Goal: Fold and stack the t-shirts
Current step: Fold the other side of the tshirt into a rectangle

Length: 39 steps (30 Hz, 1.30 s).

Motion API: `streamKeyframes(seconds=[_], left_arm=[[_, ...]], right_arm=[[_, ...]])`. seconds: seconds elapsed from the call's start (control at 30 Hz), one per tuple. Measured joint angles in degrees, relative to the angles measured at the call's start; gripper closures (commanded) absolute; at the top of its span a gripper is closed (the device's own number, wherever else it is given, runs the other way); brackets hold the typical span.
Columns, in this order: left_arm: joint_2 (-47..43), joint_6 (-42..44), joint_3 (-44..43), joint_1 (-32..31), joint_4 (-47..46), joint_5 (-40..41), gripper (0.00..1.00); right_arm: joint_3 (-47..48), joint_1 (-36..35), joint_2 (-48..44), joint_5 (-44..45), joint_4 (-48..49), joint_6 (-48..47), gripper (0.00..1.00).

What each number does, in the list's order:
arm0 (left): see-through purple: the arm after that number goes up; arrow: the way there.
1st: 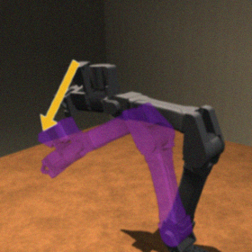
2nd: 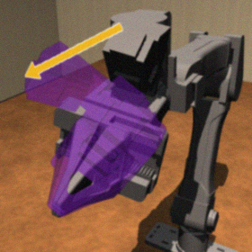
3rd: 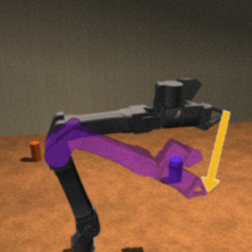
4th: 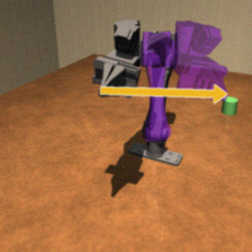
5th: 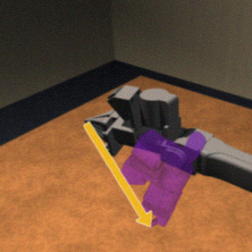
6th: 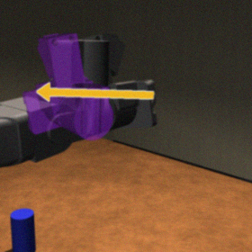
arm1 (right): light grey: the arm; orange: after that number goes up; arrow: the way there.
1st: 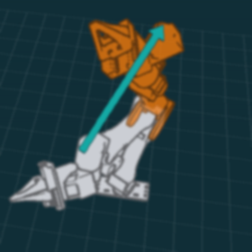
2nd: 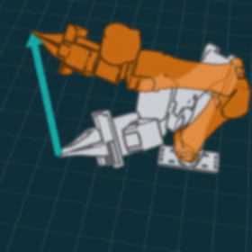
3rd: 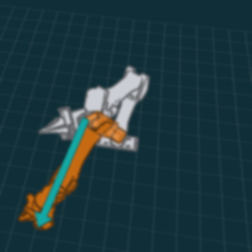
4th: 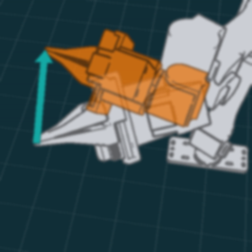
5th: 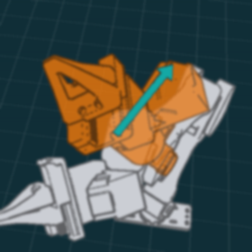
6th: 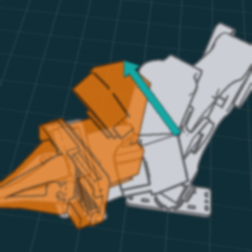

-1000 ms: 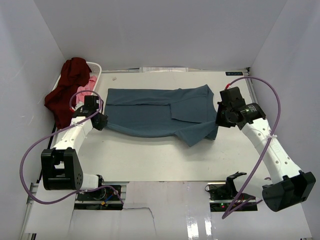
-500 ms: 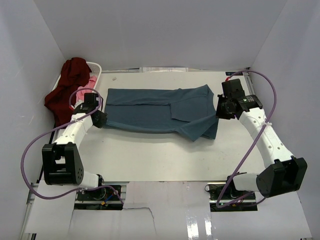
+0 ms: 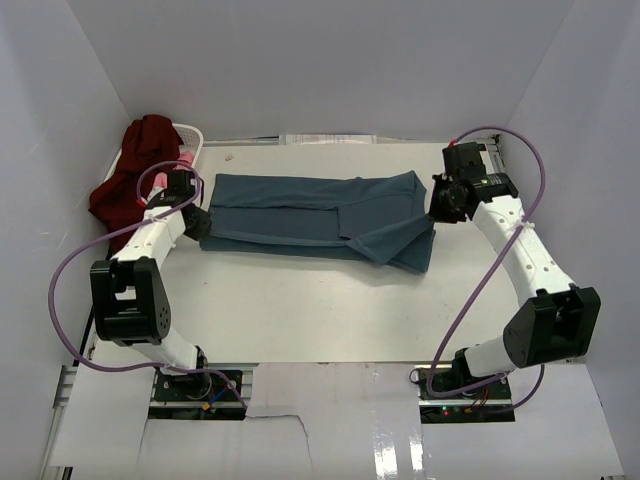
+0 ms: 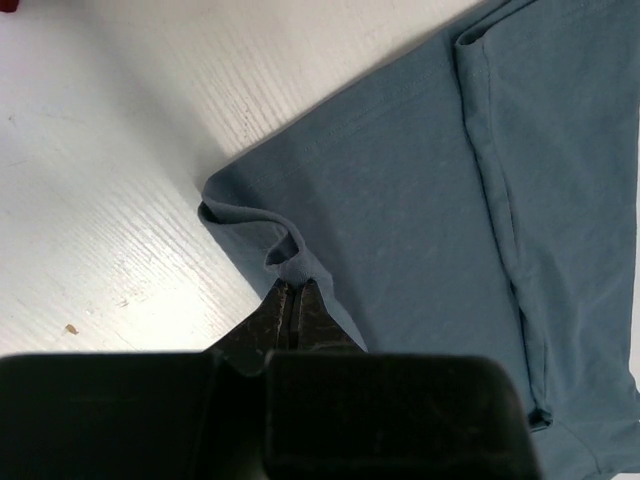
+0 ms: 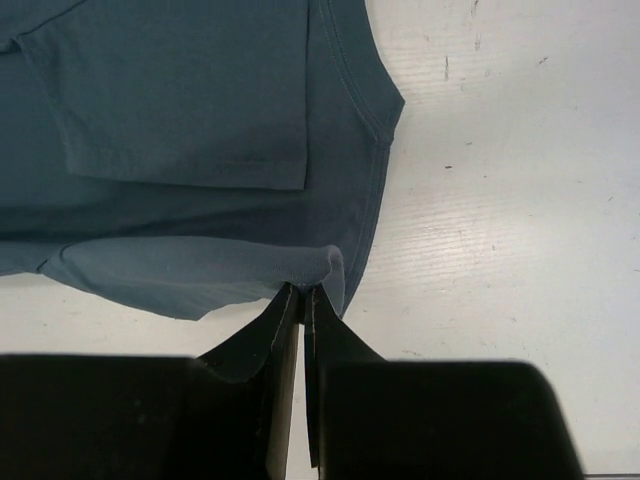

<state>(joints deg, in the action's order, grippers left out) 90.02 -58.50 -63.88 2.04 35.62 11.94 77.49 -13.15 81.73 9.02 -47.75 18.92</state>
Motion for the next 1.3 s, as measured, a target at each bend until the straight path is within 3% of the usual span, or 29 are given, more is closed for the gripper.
streamKeyframes(seconds=[0.57,1.0,1.3], left_arm=[[7.3,0.0,-11.7,0.0,1.7,-0.2,1.00],[13.8,0.2,-18.0,0.0,2.8,0.1,1.00],[17.6,0.0,-20.9,0.0,3.0,0.7,1.00]], right_arm=[[7.5,0.8,8.4,-0.2,0.3,-0.3,0.92],[18.6,1.1,17.2,-0.2,0.2,0.2,0.92],[19.8,1.1,21.7,-0.2,0.3,0.3,0.92]])
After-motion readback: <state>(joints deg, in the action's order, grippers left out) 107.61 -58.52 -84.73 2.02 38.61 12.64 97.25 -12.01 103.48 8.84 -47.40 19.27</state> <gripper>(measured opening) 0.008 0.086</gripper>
